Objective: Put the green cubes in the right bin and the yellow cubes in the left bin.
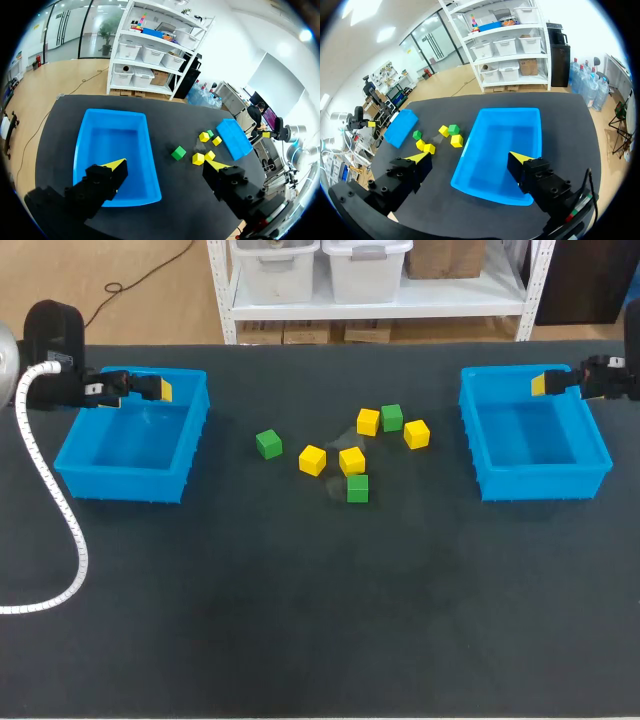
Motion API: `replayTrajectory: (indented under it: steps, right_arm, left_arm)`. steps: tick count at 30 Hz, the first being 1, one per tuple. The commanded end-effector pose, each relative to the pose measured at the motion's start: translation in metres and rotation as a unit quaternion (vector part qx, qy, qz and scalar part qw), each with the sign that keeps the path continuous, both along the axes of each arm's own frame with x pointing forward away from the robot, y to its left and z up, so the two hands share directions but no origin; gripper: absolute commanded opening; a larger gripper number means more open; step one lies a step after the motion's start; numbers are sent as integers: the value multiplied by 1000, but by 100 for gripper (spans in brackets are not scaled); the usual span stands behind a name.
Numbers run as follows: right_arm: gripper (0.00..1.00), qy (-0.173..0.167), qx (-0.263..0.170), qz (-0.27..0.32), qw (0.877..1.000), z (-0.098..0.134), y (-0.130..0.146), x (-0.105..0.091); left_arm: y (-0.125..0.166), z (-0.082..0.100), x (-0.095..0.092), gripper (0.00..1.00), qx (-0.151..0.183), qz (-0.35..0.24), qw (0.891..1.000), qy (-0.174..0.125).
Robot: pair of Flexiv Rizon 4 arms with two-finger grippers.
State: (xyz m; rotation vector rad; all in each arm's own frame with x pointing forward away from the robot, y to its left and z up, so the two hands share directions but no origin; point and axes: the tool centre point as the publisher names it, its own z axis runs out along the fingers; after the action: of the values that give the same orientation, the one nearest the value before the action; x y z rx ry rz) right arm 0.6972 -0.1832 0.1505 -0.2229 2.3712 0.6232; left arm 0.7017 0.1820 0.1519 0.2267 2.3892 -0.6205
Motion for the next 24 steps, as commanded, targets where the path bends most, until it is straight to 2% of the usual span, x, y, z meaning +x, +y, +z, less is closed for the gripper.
replayTrajectory:
  steps: [1, 4, 6, 14, 19, 24]
  right_arm:
    - [100, -6, -13, 5, 1000, 7, 8, 4]
    - [100, -17, -46, 24, 998, 23, 26, 8]
    - [100, -14, -67, 30, 997, 30, 39, 10]
    - [100, -11, -120, 59, 991, 39, 101, 4]
    - [100, -7, -162, 67, 984, 25, 140, -7]
    - [100, 28, -183, 77, 980, 1, 178, -18]
  left_arm:
    - [2, -2, -1, 100, -5, -2, 1000, -4]
    - [2, -2, -1, 100, -5, -2, 1000, -4]
    - [2, -2, -1, 100, -5, -2, 1000, -4]
    - [2, -2, -1, 100, -5, -2, 1000, -4]
    - [2, -2, -1, 100, -5, -2, 1000, -4]
    - [2, -2, -1, 100, -5, -2, 1000, -4]
